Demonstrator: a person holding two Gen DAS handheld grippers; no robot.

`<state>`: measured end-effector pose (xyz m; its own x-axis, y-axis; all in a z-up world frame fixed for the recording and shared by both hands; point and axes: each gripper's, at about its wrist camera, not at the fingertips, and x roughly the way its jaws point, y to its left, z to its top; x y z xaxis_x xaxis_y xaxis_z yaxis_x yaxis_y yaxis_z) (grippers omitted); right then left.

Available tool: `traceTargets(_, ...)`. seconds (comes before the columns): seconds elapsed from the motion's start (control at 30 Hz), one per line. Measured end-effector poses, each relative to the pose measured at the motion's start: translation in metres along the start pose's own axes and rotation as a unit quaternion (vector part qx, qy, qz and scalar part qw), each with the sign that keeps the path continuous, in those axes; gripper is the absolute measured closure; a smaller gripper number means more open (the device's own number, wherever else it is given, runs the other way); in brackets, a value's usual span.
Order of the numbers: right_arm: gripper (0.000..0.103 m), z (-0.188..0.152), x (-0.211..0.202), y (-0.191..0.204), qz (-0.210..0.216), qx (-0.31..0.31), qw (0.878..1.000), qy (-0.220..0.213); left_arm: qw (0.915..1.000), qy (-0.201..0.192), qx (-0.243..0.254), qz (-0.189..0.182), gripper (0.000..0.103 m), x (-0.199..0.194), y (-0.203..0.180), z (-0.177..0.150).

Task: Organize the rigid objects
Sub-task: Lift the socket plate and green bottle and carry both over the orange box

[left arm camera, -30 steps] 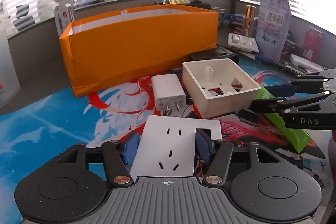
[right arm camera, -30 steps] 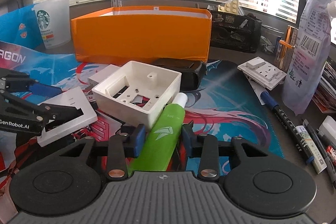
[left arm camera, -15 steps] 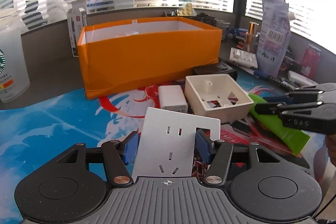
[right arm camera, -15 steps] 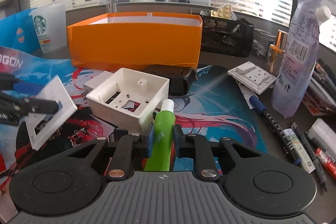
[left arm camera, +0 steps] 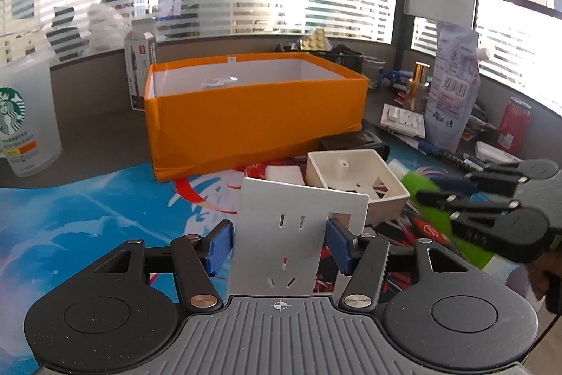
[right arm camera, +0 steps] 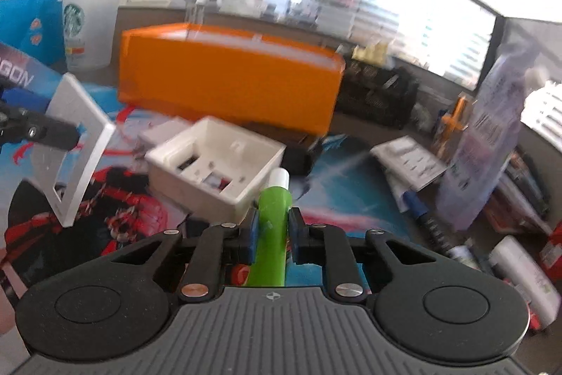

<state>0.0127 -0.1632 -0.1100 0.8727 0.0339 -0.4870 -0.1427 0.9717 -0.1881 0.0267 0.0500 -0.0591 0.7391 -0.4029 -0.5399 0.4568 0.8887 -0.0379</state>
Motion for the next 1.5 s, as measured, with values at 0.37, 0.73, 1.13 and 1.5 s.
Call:
traceTargets(0.37, 0.088, 0.026, -0.021, -0.015, 0.010, 0.036, 0.998, -0.043, 1.0000, 0.000, -0.008, 0.003, 0.075, -0.001, 0.007, 0.015)
traceTargets(0.73, 0.088, 0.022, -0.023, -0.019, 0.007, 0.045, 0.998, -0.045, 0.9994, 0.022, -0.027, 0.010, 0.000, 0.016, -0.003, -0.002)
traceTargets(1.13, 0.088, 0.019, -0.013, -0.021, 0.017, 0.052, 0.998, -0.033, 0.9941, 0.072, -0.028, 0.077, 0.004, 0.062, -0.033, -0.021)
traceTargets(1.5, 0.088, 0.026, -0.021, -0.028, 0.009, 0.057, 0.997, -0.049, 0.9940, 0.019, -0.052, 0.094, 0.009, 0.027, -0.017, -0.003)
